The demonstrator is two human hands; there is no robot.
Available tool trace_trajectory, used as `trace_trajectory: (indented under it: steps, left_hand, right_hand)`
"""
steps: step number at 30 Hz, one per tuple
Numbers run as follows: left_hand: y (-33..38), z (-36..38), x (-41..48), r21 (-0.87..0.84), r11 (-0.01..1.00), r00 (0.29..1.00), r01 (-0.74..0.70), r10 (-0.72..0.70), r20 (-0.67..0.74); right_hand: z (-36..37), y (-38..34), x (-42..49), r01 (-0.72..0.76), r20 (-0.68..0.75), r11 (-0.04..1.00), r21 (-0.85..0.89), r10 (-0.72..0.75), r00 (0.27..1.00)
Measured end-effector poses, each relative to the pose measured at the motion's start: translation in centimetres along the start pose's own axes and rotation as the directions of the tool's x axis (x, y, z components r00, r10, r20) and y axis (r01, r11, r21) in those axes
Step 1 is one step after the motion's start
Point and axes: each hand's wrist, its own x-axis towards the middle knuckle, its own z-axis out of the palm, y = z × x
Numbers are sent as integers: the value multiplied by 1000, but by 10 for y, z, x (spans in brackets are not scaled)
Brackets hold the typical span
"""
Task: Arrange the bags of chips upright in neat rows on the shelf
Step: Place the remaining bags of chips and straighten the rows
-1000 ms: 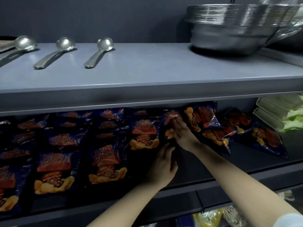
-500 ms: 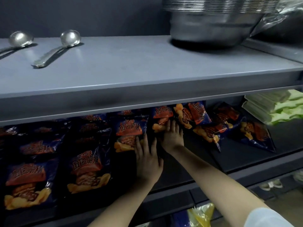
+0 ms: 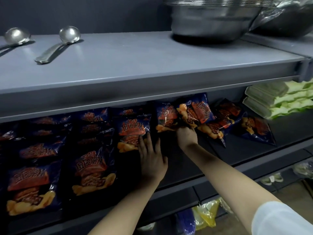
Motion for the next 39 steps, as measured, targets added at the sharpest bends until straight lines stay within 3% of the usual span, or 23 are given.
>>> trace_trajectory:
  steps: [3,10,16,22,30,35,39]
  left_hand:
    - [0,-2,-1,-3,1000,1000,10,-10,5]
    - [-2,2,1,-3,1000,999,18,-18,-42]
    - [-2,5,3,4,999,998,33,-33,-57]
    - [0,1,3,-17,999,999,34,-34,-7]
    - [-3,-4,2,-20,999,997,39,-37,73]
    - [-1,-13,-12,-42,996,992,-85,88,94]
    - [-1,-21,-41,-131,957,951,-258,276,138]
  right_hand:
    - [-8,-5,2,-8,-10,998,56,8,1000]
    - [-12,-9,1,41,-25,999,8,-41,999]
    - [-14,-9,-2,53,-177,984,172,-22,984]
    - [-33,3,-13,-46,-176,962,270,96,980]
    - [-47,-3,-56,135,-359,932,337,-5,933]
    - [-55,-10,-82,284,-562,927,246,-102,821]
    - [-46,-30,-91,337,-579,917,214,-159,800]
